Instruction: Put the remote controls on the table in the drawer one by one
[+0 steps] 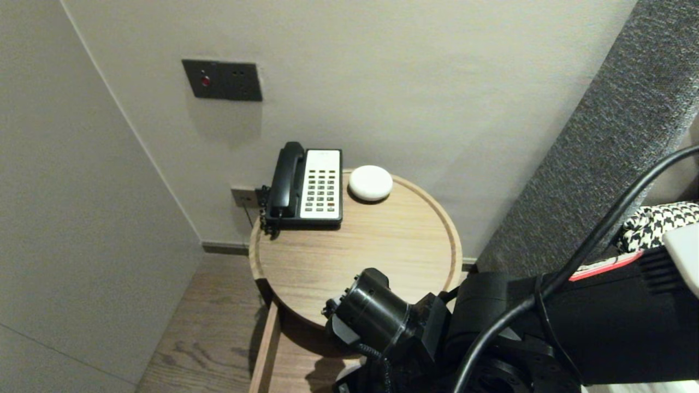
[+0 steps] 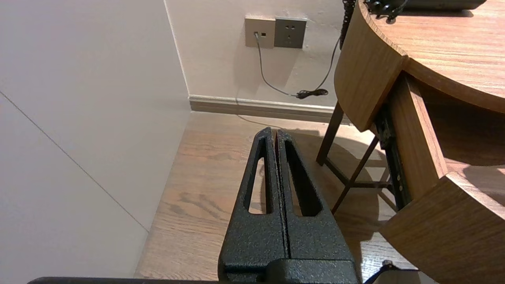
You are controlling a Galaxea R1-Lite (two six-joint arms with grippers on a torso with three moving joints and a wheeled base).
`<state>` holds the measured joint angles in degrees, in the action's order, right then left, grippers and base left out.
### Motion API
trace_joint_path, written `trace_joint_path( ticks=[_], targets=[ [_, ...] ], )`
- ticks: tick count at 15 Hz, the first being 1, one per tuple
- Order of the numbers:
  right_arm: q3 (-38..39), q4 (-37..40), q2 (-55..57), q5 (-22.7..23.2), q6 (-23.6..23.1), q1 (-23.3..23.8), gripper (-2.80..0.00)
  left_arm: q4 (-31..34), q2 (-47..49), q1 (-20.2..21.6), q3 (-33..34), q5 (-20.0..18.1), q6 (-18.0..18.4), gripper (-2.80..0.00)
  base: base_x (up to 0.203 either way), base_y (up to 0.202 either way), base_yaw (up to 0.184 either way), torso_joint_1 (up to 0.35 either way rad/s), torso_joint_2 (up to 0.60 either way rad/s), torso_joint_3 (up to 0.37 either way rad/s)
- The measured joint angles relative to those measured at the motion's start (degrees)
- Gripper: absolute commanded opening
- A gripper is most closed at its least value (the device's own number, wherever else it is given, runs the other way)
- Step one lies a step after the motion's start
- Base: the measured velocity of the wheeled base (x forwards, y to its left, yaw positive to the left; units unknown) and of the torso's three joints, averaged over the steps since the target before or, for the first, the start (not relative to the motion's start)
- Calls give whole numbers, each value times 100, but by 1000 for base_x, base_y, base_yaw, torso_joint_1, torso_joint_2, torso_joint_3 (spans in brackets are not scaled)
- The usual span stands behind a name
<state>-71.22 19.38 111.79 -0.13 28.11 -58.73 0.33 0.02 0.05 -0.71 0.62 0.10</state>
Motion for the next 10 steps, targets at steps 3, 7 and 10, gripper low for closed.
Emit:
trace_joint_path(
  ticks=[3, 7, 10],
  targets=[
    [-45, -27, 136, -6, 2, 14, -280, 0, 0, 0, 0, -4, 4, -280, 0, 0, 0, 0, 0, 0],
    [-67, -107, 252, -20, 2, 5, -280, 2, 0, 2, 0, -2, 1, -280, 0, 0, 0, 0, 0, 0],
    [-61, -106, 325, -20, 2, 15, -280, 2, 0, 2, 0, -4, 0, -280, 0, 0, 0, 0, 0, 0]
  ],
)
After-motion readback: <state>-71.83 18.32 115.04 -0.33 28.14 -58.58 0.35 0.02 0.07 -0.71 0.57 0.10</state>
